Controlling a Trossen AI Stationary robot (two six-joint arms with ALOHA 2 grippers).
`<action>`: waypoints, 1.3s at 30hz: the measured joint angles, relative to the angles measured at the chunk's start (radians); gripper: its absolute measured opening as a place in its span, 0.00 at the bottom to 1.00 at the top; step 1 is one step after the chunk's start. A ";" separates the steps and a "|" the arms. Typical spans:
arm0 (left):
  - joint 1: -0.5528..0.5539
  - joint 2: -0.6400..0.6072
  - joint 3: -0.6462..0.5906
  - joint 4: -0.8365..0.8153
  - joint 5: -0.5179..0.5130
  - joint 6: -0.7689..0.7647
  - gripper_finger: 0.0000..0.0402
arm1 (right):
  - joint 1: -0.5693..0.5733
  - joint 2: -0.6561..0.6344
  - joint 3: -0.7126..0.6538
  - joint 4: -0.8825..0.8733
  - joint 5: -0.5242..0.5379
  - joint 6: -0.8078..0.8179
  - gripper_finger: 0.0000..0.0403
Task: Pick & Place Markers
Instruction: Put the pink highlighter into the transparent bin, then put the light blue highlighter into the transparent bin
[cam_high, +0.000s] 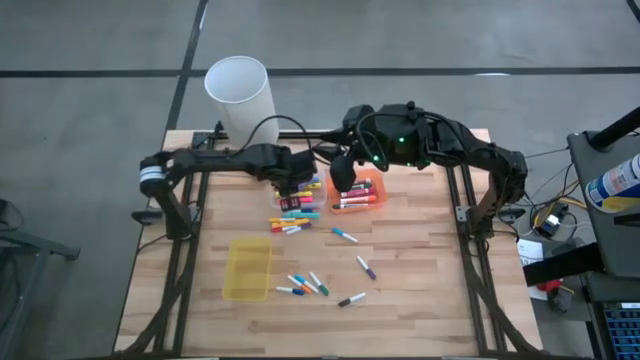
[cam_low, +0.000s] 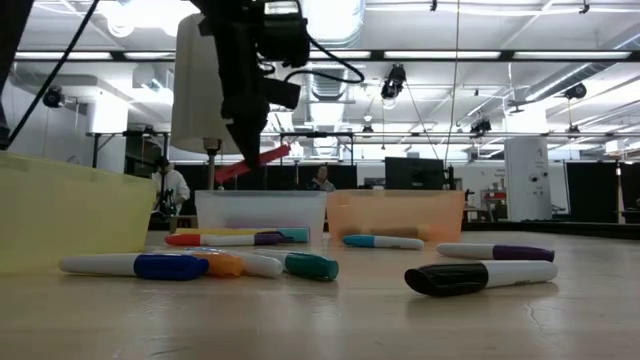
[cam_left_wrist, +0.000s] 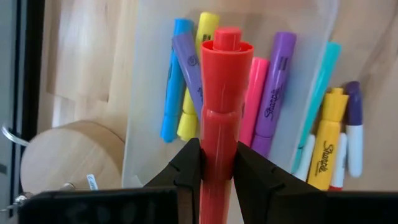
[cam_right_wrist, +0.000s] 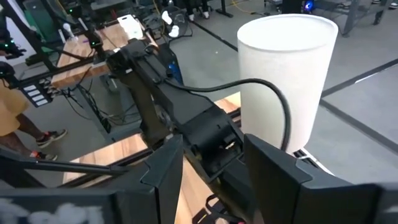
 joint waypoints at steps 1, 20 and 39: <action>0.002 0.008 0.001 -0.002 0.000 -0.002 0.17 | 0.000 0.000 -0.003 0.001 0.000 0.000 0.40; 0.007 -0.009 0.025 -0.059 -0.025 -0.058 0.39 | 0.001 0.004 -0.049 0.031 -0.016 0.007 0.40; -0.001 -0.526 0.028 0.087 0.148 -0.459 0.39 | 0.019 0.004 -0.361 0.037 -0.093 -0.010 0.38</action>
